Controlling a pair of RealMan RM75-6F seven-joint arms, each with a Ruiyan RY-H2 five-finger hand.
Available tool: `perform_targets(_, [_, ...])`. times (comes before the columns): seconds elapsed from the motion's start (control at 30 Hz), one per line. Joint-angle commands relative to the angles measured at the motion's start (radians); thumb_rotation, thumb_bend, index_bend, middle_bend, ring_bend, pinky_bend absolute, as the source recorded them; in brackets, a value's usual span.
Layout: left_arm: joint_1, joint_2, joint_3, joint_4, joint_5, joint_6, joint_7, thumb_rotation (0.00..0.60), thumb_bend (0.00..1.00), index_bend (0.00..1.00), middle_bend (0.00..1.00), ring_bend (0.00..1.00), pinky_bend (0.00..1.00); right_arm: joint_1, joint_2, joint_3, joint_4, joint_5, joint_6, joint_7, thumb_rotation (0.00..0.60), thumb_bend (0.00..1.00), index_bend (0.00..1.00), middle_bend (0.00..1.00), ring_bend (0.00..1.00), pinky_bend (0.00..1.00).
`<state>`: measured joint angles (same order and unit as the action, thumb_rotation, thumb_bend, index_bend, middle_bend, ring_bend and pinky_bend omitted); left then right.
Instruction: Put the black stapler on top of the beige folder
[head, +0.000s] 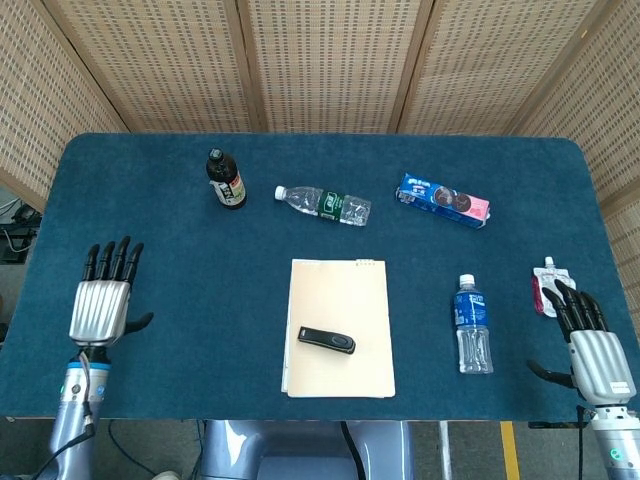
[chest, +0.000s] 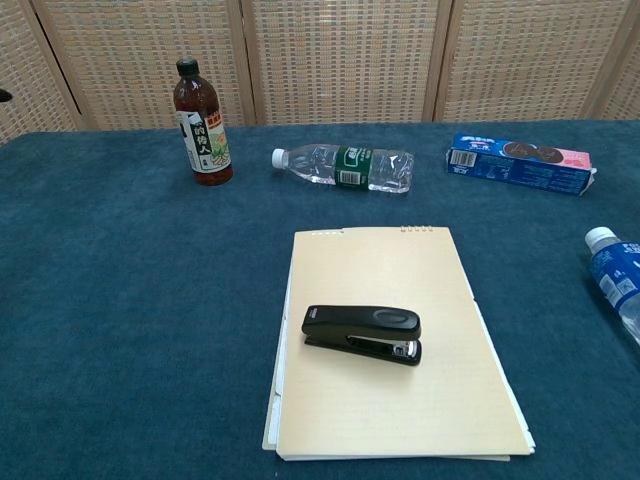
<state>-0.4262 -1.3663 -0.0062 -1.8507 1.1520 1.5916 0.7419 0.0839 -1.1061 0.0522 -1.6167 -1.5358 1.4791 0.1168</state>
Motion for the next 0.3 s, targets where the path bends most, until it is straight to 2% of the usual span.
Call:
perform_targets(0.03, [0.096,0.056,0.065,0.009,0.043,0.073,-0.067,0.6,0.08,0.0,0.0,0.0,0.0,0.0,-0.004,0.001,-0.002,-0.003,0.004,-0.01,0.6,0.12,0.04,0.0,0.0,0.0])
perform_targets(0.17, [0.17,0.087,0.115,0.029,0.099,0.113,-0.133,0.6,0.08,0.0,0.0,0.0,0.0,0.001,-0.01,0.003,0.001,0.0,0.003,-0.025,0.6,0.12,0.04,0.0,0.0,0.0])
perform_targets(0.3, [0.203,0.12,0.121,0.018,0.119,0.117,-0.166,0.6,0.08,0.0,0.0,0.0,0.0,0.002,-0.011,0.001,0.001,-0.001,-0.001,-0.031,0.6,0.12,0.03,0.0,0.0,0.0])
